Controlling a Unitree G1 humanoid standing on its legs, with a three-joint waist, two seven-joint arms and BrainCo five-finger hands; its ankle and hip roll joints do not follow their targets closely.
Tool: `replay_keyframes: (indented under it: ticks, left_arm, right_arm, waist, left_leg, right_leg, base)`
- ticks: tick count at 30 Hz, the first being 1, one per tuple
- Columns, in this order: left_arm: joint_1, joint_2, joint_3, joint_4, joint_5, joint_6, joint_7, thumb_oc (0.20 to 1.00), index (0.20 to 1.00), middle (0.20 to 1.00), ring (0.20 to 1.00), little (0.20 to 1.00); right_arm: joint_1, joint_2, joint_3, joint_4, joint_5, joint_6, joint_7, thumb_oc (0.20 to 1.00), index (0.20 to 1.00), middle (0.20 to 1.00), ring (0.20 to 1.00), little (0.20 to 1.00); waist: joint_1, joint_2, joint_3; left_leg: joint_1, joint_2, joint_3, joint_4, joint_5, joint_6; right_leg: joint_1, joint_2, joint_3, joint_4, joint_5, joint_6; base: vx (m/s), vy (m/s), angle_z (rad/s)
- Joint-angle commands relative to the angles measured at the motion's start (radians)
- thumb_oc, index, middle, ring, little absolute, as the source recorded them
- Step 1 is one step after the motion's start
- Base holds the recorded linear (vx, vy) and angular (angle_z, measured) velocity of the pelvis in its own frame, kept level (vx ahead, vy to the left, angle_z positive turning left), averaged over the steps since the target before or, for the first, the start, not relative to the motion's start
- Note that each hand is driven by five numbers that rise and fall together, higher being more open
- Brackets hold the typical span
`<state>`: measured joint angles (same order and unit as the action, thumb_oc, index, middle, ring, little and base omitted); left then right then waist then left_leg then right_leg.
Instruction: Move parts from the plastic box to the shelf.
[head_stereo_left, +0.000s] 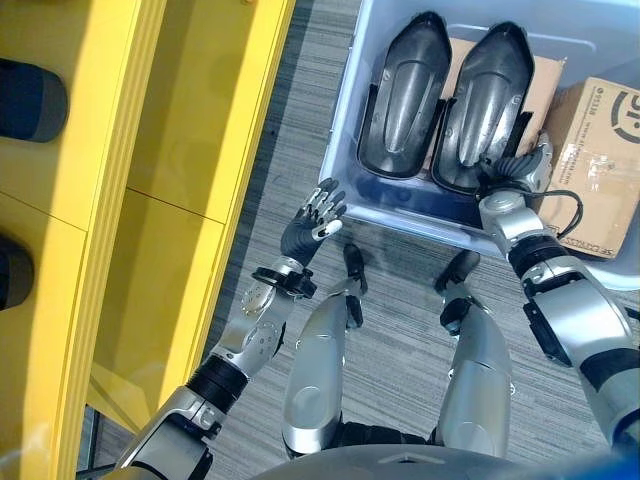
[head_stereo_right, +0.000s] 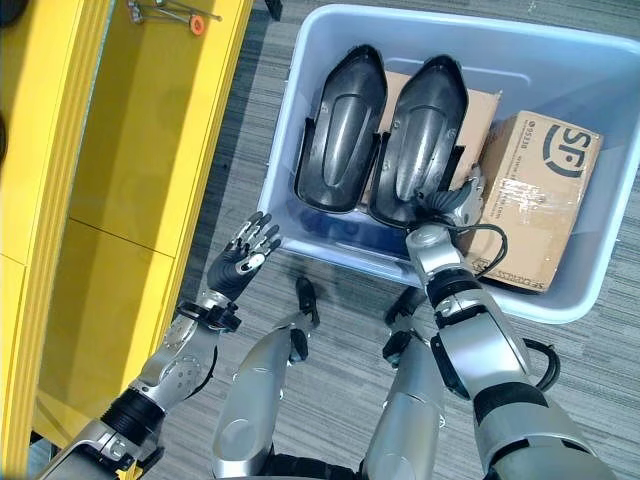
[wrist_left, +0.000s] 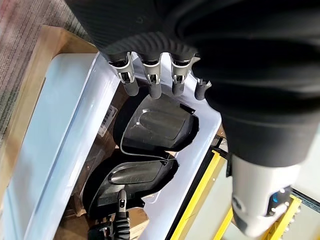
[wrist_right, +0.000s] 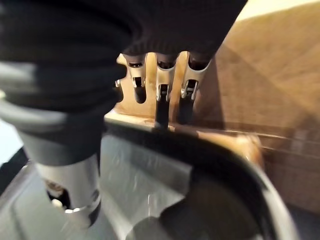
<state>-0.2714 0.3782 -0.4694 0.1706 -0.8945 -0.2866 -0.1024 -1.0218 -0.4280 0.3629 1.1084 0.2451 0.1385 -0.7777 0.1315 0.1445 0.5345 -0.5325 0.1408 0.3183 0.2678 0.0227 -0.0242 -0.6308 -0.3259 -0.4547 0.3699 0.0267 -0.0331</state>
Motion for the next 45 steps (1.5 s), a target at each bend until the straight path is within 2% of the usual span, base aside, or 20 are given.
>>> replay_keyframes:
  ticks: [1, 3, 4, 5, 13, 22, 26, 28, 29, 31, 33, 35, 38, 40, 45]
  left_arm:
    - [-0.004, -0.009, -0.048, -0.086, -0.014, -0.038, 0.017, 1.0, 1.0, 1.0, 1.0, 1.0]
    - [-0.007, -0.005, -0.049, -0.09, -0.015, -0.039, 0.024, 1.0, 1.0, 1.0, 1.0, 1.0]
    - [-0.008, -0.004, -0.049, -0.091, -0.014, -0.038, 0.026, 1.0, 1.0, 1.0, 1.0, 1.0]
    - [-0.009, -0.004, -0.05, -0.092, -0.01, -0.035, 0.032, 1.0, 1.0, 1.0, 1.0, 1.0]
    - [-0.007, -0.009, -0.056, -0.092, 0.004, -0.038, 0.037, 1.0, 1.0, 1.0, 1.0, 1.0]
    - [-0.014, -0.014, -0.052, -0.065, 0.0, -0.043, 0.011, 1.0, 1.0, 1.0, 1.0, 1.0]
    - [-0.011, -0.018, -0.048, -0.057, 0.002, -0.047, -0.001, 1.0, 1.0, 1.0, 1.0, 1.0]
    - [-0.005, -0.023, -0.044, -0.037, 0.007, -0.061, -0.015, 1.0, 1.0, 1.0, 1.0, 1.0]
    - [0.001, -0.025, -0.042, -0.017, 0.005, -0.081, -0.029, 1.0, 1.0, 1.0, 1.0, 1.0]
    - [0.003, -0.027, -0.043, -0.012, -0.006, -0.088, -0.031, 1.0, 1.0, 1.0, 1.0, 1.0]
    - [0.012, -0.026, -0.031, -0.006, -0.024, -0.093, -0.057, 1.0, 1.0, 1.0, 1.0, 1.0]
    - [0.026, -0.019, -0.016, -0.008, -0.017, -0.091, -0.061, 1.0, 1.0, 1.0, 1.0, 1.0]
    - [0.049, -0.007, 0.002, -0.012, -0.028, -0.1, -0.07, 1.0, 1.0, 1.0, 1.0, 1.0]
    - [0.058, -0.001, 0.002, -0.02, -0.032, -0.093, -0.073, 1.0, 1.0, 1.0, 1.0, 1.0]
    - [0.104, 0.043, 0.017, -0.072, -0.041, -0.053, -0.087, 1.0, 1.0, 1.0, 1.0, 1.0]
  right_arm:
    - [-0.012, -0.019, 0.017, 0.046, 0.03, 0.045, 0.003, 1.0, 1.0, 1.0, 1.0, 1.0]
    - [-0.019, -0.024, 0.017, 0.054, 0.025, 0.072, 0.009, 1.0, 1.0, 1.0, 1.0, 1.0]
    - [-0.02, -0.026, 0.017, 0.058, 0.026, 0.084, 0.013, 0.831, 0.831, 0.831, 0.831, 0.831]
    - [-0.018, -0.031, 0.021, 0.072, 0.04, 0.1, 0.024, 0.2, 0.2, 0.2, 0.2, 0.2]
    - [-0.001, -0.035, 0.035, 0.104, 0.049, 0.111, 0.056, 0.2, 0.2, 0.2, 0.2, 0.2]
    - [0.014, -0.03, 0.057, 0.107, -0.053, 0.128, 0.084, 0.2, 0.2, 0.2, 0.2, 0.2]
    - [0.021, -0.024, 0.063, 0.107, -0.04, 0.14, 0.085, 0.2, 0.2, 0.2, 0.2, 0.2]
    - [0.053, -0.007, 0.058, 0.115, -0.016, 0.125, 0.055, 0.2, 0.2, 0.2, 0.2, 0.2]
    - [0.076, -0.003, 0.049, 0.115, -0.01, 0.078, -0.013, 0.2, 0.2, 0.2, 0.2, 0.2]
    - [0.087, 0.0, 0.04, 0.108, -0.027, 0.028, -0.04, 0.2, 0.2, 0.2, 0.2, 0.2]
    - [0.091, -0.005, 0.044, 0.052, -0.128, -0.05, -0.122, 0.2, 0.2, 0.2, 0.2, 0.2]
    - [0.067, -0.022, 0.06, -0.011, -0.201, -0.088, -0.2, 0.2, 0.2, 0.2, 0.2, 0.2]
    - [0.029, -0.066, 0.046, -0.093, -0.268, -0.08, -0.24, 0.2, 0.2, 0.2, 0.2, 0.2]
    - [0.016, -0.081, 0.037, -0.101, -0.296, -0.077, -0.243, 0.2, 0.2, 0.2, 0.2, 0.2]
    - [-0.082, -0.181, 0.02, -0.148, -0.368, -0.054, -0.225, 0.2, 0.2, 0.2, 0.2, 0.2]
  waist:
    - [0.045, 0.077, -0.014]
    - [0.049, 0.077, -0.014]
    - [0.051, 0.076, -0.014]
    - [0.056, 0.075, -0.014]
    - [0.063, 0.076, -0.014]
    - [0.061, 0.08, -0.014]
    - [0.061, 0.08, -0.014]
    - [0.057, 0.078, -0.014]
    - [0.049, 0.075, -0.014]
    - [0.044, 0.074, -0.014]
    - [0.033, 0.069, -0.014]
    - [0.025, 0.053, -0.014]
    - [0.016, 0.031, -0.014]
    - [0.017, 0.028, -0.014]
    - [0.029, 0.006, -0.014]
  left_leg:
    - [-0.046, 0.027, 0.003, -0.044, 0.021, -0.05]
    - [-0.061, 0.027, 0.001, -0.038, 0.019, -0.049]
    - [-0.065, 0.027, 0.0, -0.036, 0.018, -0.049]
    - [-0.077, 0.027, -0.004, -0.03, 0.016, -0.048]
    - [-0.116, 0.031, -0.011, -0.016, 0.016, -0.048]
    - [-0.149, 0.037, -0.011, -0.006, 0.018, -0.051]
    - [-0.154, 0.037, -0.011, -0.007, 0.019, -0.051]
    - [-0.148, 0.037, -0.009, -0.009, 0.019, -0.05]
    - [-0.134, 0.039, -0.004, -0.015, 0.019, -0.05]
    - [-0.126, 0.039, -0.002, -0.02, 0.02, -0.05]
    - [-0.089, 0.039, 0.005, -0.038, 0.022, -0.051]
    - [-0.035, 0.044, 0.011, -0.059, 0.023, -0.055]
    - [0.055, 0.045, 0.006, -0.09, 0.026, -0.059]
    - [0.081, 0.045, 0.006, -0.098, 0.026, -0.059]
    - [0.218, 0.042, 0.01, -0.114, 0.011, -0.059]
  right_leg:
    - [-0.011, -0.081, 0.073, 0.189, -0.117, 0.147]
    - [-0.021, -0.083, 0.072, 0.195, -0.118, 0.149]
    - [-0.023, -0.084, 0.07, 0.196, -0.118, 0.149]
    - [-0.029, -0.086, 0.067, 0.199, -0.118, 0.15]
    - [-0.058, -0.087, 0.065, 0.207, -0.116, 0.151]
    - [-0.091, -0.087, 0.069, 0.217, -0.116, 0.149]
    - [-0.097, -0.085, 0.069, 0.217, -0.117, 0.148]
    - [-0.094, -0.081, 0.073, 0.218, -0.118, 0.146]
    - [-0.084, -0.075, 0.076, 0.208, -0.115, 0.147]
    - [-0.079, -0.071, 0.078, 0.2, -0.112, 0.147]
    - [-0.054, -0.06, 0.079, 0.174, -0.104, 0.147]
    - [-0.005, -0.047, 0.073, 0.134, -0.093, 0.149]
    - [0.079, -0.026, 0.074, 0.094, -0.092, 0.15]
    - [0.106, -0.021, 0.072, 0.081, -0.092, 0.15]
    - [0.248, -0.013, 0.05, 0.043, -0.098, 0.151]
  base:
    - [0.0, 0.0, 0.0]
    - [0.0, 0.0, 0.0]
    - [0.0, 0.0, 0.0]
    - [0.02, -0.023, 0.05]
    - [0.01, -0.013, 0.08]
    - [0.0, -0.004, 0.0]
    - [0.0, 0.0, 0.0]
    - [-0.02, -0.058, 0.0]
    - [-0.02, -0.065, -0.01]
    - [-0.02, -0.046, -0.01]
    - [-0.02, -0.06, -0.04]
    - [-0.02, -0.085, -0.11]
    - [0.02, -0.064, -0.24]
    - [0.04, -0.041, -0.17]
    - [0.09, -0.066, -0.11]
